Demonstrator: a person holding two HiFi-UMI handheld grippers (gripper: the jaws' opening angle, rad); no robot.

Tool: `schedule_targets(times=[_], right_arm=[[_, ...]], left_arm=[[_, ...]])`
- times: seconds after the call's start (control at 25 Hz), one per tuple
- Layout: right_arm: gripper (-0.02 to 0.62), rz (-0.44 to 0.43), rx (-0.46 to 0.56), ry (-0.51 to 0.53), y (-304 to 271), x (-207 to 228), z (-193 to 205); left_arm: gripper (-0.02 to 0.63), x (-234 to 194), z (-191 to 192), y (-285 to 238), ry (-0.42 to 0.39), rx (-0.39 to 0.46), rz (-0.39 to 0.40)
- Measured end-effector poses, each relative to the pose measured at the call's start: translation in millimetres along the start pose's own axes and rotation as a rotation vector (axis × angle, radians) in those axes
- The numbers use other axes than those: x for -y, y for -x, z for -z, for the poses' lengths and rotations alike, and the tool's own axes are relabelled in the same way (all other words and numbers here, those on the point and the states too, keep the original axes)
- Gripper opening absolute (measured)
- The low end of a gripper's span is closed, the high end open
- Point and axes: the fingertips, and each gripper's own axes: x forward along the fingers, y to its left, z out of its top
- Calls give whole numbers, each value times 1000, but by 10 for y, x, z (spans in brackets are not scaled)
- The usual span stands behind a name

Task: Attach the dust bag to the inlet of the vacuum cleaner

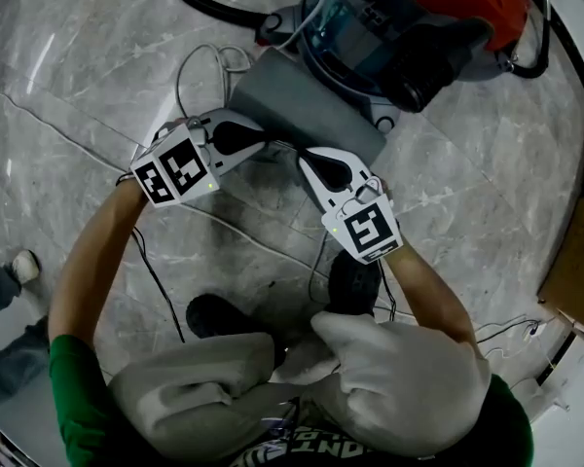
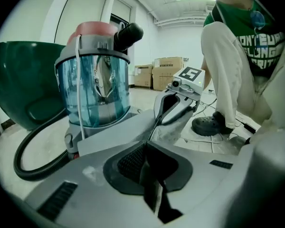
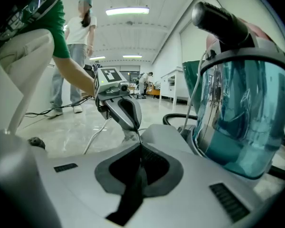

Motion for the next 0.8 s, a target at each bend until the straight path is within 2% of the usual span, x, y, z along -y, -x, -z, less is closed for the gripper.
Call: schedule_targets(times=[0.24,0.6,0.8], right_arm=[[14,48,51,21,177,143,-416],[15,133,183,23,519,328,-944],[15,188,233,32,757,453,-1211]], left_arm=[[17,-130,-388,226,-19,70,-56],[17,-219,-1016,489,-120,139,-125],[17,-245,-1381,611,-144,186,-157]])
